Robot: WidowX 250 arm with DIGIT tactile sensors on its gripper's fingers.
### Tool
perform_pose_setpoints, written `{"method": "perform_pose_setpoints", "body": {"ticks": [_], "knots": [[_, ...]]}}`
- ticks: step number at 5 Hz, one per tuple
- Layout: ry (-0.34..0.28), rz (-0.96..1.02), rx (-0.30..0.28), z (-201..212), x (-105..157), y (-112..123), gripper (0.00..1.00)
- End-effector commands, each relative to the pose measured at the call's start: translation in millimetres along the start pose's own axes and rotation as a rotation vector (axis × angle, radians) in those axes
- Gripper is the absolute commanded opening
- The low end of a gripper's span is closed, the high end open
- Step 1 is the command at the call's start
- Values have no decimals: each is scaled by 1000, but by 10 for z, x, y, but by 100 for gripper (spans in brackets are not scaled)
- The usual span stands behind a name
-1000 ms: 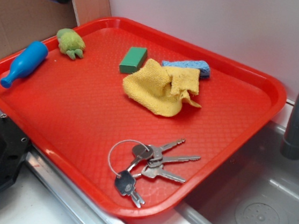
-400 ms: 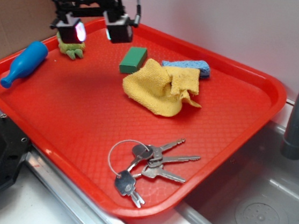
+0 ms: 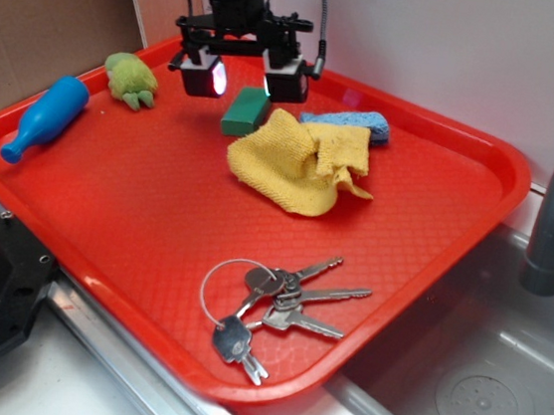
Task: Grab the green block.
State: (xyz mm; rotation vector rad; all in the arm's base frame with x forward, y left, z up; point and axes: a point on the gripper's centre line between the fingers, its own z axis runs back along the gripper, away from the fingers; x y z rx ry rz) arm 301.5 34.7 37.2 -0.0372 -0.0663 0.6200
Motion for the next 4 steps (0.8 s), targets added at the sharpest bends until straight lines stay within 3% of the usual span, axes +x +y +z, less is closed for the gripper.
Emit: {"method": "perform_pose_setpoints", "body": {"ticks": [1,2,3,4], "knots": [[-44,-13,2,-56,77,95,100],[-14,-31,15,-141,38,217,100],[13,-85,12,-164,7,315,0],[-20,-158,-7,45,-44,405,0]]}}
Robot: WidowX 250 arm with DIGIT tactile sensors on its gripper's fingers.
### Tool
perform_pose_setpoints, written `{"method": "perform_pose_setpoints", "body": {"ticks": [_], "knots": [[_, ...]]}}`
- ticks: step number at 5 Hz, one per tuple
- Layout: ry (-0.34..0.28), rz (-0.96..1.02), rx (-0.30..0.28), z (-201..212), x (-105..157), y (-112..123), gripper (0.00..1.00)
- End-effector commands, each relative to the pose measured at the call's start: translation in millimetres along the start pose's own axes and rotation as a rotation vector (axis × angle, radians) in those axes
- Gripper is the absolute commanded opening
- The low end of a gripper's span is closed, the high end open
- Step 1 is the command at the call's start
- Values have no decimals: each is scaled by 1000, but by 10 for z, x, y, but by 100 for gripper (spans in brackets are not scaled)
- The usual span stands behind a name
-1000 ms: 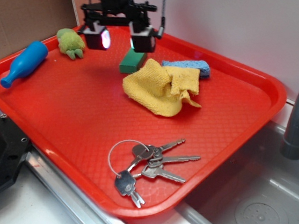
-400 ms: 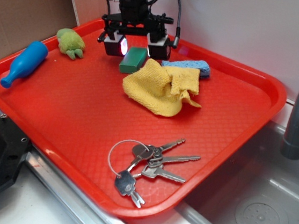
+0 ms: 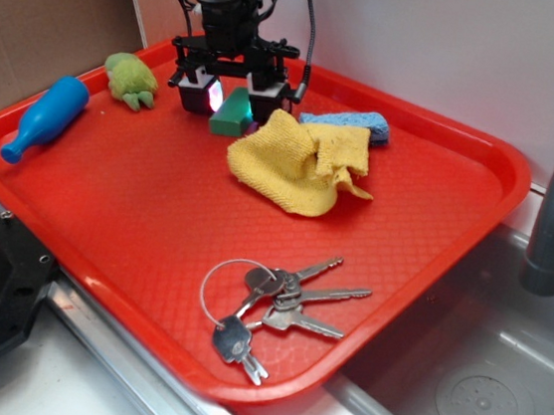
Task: Grab the green block.
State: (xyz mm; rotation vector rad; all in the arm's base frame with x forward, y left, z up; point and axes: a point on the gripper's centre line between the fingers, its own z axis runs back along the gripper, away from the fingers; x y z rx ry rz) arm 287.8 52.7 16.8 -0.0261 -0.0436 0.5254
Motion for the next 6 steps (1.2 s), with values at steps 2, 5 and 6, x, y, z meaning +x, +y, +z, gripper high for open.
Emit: {"method": "perform_pose_setpoints", "body": {"ticks": [2,5,6], "knots": [[-49,-313,25,1273,-480,512,0],[-80,-479,44,1919,-1243,463,0],[-50,-516,59,1810,-1251,377,0]]}}
